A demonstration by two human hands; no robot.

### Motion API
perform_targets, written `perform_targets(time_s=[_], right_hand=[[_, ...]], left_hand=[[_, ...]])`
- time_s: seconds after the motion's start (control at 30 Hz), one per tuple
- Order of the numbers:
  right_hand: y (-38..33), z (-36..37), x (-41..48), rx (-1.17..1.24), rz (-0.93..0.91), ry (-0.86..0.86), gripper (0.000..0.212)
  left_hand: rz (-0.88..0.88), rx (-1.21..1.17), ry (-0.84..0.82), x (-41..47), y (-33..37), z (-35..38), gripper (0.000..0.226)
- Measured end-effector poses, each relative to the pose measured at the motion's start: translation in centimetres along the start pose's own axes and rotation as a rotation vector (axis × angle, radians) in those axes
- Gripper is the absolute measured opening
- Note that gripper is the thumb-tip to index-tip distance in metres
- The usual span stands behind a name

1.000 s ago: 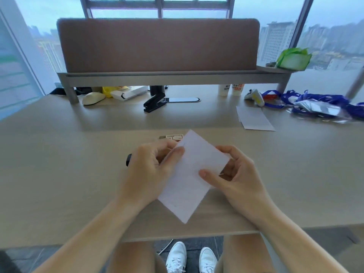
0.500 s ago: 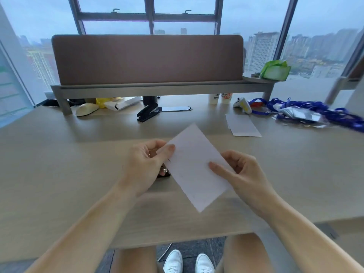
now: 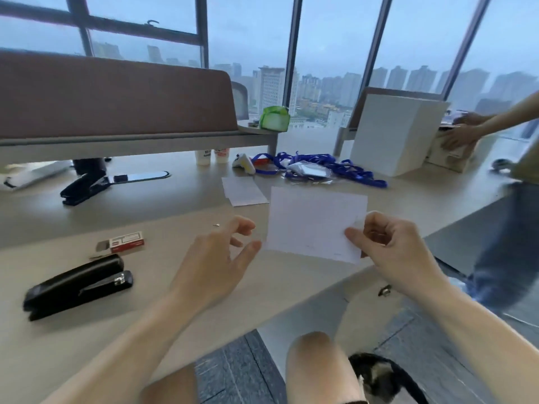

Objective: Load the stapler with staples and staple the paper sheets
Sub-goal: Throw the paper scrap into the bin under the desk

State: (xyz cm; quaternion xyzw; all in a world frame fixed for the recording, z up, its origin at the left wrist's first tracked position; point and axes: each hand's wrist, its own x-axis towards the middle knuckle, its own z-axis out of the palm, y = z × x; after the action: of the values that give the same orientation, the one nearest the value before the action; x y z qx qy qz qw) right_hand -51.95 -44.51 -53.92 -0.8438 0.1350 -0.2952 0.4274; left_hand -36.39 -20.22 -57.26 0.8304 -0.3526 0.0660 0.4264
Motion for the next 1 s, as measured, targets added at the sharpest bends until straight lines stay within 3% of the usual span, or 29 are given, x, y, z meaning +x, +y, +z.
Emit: perform_targets(time_s=[0.2,0.43,0.6,0.73,0.87,1.0], right_hand=[[3.7,-12.3,-3.9,-0.328,0.034,0.17,0.016],[9.4,-20.4,-10.5,-0.575,0.21,0.215,0.022],[16.3,-19.5,-12.9,-0.597,0.379,0.159,0.03],[23.4,-16.1,-13.7,-0.612,0.518,0.076,0.025],[29.9,-12.7,-14.4,-0.65,0.668,-0.032,0.038],[35.6,-9.2,-15.1,-0.652,0.794,-0.17,0.031]], left_hand=[[0.298,0.078,-0.25,2.4,7.8,8.5,0.044],[0.464,0.088,-0.476,2.7,15.4,19.3,0.04],[0.519,0.175,-0.636,1.0,13.3,26.3,0.038],[0.484,0.114,-0.73,0.2,10.3,31.4,0.036],[0.448,0.077,-0.801,0.3,7.3,36.6,0.031],[0.428,0.12,-0.886,0.1,4.4,41.4,0.032]])
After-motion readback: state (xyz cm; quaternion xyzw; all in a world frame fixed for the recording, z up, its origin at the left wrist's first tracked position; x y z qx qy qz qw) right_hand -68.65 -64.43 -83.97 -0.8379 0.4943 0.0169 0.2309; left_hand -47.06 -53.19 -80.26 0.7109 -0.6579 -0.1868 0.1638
